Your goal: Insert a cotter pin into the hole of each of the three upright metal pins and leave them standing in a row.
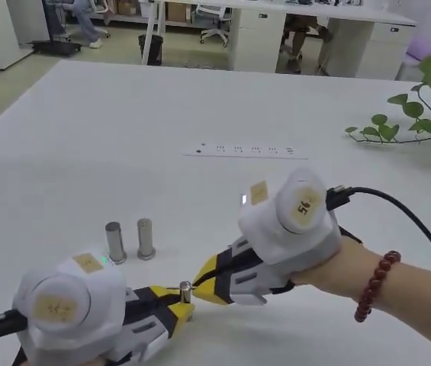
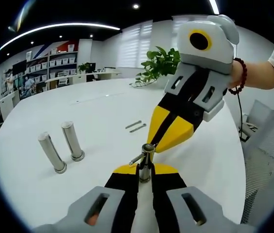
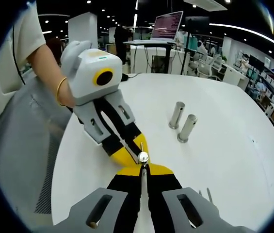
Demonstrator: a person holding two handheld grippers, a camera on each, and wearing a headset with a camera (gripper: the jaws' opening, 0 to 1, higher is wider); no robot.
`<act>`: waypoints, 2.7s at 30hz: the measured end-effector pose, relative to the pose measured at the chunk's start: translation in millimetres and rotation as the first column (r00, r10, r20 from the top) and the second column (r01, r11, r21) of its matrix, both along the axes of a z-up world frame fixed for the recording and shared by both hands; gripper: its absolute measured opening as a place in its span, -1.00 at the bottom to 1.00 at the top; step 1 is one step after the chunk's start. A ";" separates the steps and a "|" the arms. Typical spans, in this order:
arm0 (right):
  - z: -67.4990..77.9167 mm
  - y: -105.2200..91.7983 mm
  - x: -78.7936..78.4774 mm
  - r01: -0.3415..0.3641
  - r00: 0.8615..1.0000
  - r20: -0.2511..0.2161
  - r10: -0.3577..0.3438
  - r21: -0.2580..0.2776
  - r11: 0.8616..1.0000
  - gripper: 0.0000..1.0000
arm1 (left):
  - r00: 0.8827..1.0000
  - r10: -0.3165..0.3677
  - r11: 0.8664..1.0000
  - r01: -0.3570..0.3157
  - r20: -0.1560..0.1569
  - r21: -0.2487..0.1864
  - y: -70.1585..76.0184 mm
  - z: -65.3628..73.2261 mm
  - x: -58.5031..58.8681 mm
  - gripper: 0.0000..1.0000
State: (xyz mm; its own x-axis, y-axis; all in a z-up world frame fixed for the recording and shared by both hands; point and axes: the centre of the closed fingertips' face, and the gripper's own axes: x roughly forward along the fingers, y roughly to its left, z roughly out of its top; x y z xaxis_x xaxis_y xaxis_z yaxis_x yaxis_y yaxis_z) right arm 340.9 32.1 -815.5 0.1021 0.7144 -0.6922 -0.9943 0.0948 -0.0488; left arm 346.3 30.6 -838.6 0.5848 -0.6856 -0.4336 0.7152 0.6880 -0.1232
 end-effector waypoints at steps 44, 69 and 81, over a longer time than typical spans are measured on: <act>3.3 23.6 9.5 0.056 0.998 -0.024 -0.054 0.094 0.994 -0.80 | 1.000 0.027 1.000 -0.027 -0.002 0.001 10.8 2.5 8.9 -0.85; 1.3 40.5 34.3 0.090 0.996 -0.015 -0.088 0.108 0.990 -0.80 | 1.000 0.019 1.000 -0.019 0.007 -0.015 27.5 0.6 32.9 -0.85; 1.0 36.3 33.5 0.091 0.996 -0.028 -0.088 0.115 0.989 -0.79 | 1.000 0.010 1.000 -0.011 -0.004 -0.026 24.7 -0.2 31.9 -0.84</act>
State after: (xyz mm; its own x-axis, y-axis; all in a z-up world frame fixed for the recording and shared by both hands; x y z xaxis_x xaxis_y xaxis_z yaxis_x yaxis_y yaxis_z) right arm 374.4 68.4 -814.6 0.1545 0.7786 -0.6082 -0.9823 0.1871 -0.0100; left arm 378.2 55.3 -838.9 0.5905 -0.6906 -0.4176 0.7075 0.6919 -0.1438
